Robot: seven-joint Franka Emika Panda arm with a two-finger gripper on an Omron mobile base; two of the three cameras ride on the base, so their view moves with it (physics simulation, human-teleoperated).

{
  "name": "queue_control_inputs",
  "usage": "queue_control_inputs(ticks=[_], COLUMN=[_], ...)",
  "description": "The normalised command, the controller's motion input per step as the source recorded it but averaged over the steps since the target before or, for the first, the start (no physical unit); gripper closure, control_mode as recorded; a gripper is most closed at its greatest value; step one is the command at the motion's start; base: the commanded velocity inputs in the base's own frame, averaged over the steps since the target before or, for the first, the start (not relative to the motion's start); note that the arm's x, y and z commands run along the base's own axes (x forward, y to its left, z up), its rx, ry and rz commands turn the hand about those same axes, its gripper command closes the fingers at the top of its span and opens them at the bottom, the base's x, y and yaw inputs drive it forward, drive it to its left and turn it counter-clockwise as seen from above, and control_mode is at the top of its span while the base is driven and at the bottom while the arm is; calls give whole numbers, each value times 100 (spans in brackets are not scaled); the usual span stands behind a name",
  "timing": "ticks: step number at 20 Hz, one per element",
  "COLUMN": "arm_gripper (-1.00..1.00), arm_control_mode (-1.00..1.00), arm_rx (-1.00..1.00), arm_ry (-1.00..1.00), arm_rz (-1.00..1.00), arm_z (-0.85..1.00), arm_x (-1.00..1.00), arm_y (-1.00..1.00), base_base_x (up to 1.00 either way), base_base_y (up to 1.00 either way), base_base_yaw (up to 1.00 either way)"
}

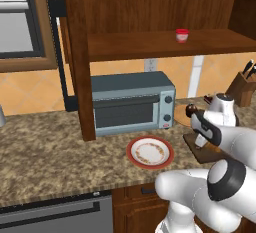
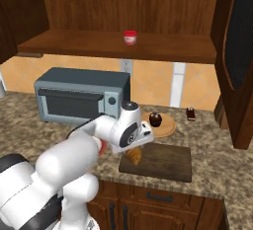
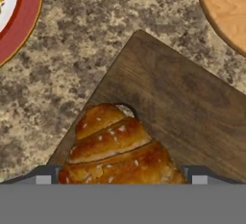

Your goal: From the different types of pastries on the counter, select a croissant and place it on the cutting board. Then retrieve a jar of jam from the cabinet and place it alongside the croissant on the cutting board.

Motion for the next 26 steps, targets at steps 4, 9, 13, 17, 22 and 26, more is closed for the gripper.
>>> queue_control_inputs(ticks=[4, 9, 13, 17, 22, 26], arm_gripper=[100, 100, 100, -100, -100, -100], arm_control_mode=[-100, -100, -100, -100, -100, -100], arm_rx=[0, -3, -1, -1, -1, -4], arm_ry=[-11, -10, -9, -5, 0, 0], arm_rz=[0, 0, 0, 0, 0, 0], arm_z=[-43, -58, -58, -56, -58, -57], arm_x=[14, 20, 18, 8, 1, 0], arm_y=[-5, 0, 0, 0, -3, 0], base_base_x=[0, 0, 0, 0, 0, 0], base_base_y=[0, 0, 0, 0, 0, 0], base_base_yaw=[0, 0, 0, 0, 0, 0])
